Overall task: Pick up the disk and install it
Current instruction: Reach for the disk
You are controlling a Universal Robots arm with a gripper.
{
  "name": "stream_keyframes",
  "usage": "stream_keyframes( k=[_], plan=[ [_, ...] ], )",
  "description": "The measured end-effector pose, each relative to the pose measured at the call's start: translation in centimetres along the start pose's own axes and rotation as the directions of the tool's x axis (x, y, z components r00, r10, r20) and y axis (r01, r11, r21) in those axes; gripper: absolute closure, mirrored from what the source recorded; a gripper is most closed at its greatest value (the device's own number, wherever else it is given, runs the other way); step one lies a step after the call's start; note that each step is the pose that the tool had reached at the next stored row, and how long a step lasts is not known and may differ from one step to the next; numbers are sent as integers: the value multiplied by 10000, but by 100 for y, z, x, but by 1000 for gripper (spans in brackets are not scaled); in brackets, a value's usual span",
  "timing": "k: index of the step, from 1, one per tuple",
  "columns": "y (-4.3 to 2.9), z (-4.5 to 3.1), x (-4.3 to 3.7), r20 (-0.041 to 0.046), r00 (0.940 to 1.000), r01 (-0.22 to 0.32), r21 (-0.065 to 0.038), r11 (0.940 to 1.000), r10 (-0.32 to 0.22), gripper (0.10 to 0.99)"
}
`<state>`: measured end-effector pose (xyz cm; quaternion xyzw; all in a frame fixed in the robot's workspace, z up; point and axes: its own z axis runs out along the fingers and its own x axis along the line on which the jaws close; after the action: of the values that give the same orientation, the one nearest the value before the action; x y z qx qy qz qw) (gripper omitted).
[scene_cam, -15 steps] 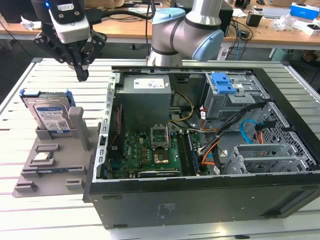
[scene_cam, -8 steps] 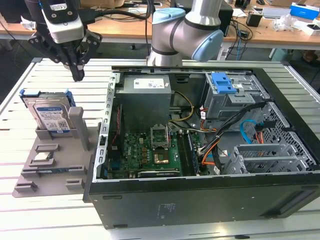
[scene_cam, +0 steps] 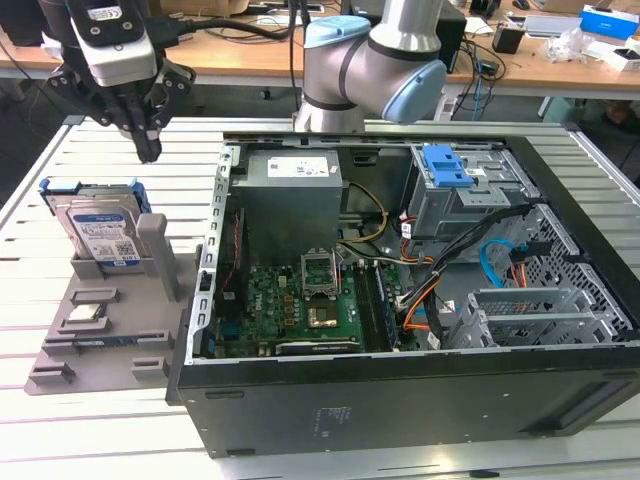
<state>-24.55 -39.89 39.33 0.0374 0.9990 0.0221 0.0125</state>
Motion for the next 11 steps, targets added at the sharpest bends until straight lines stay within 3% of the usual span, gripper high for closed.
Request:
stream_keyframes(
  k=[11],
  plan=[
    [-10, -4, 139, 0, 10000, 0, 0, 10000, 0, 980]
  ],
)
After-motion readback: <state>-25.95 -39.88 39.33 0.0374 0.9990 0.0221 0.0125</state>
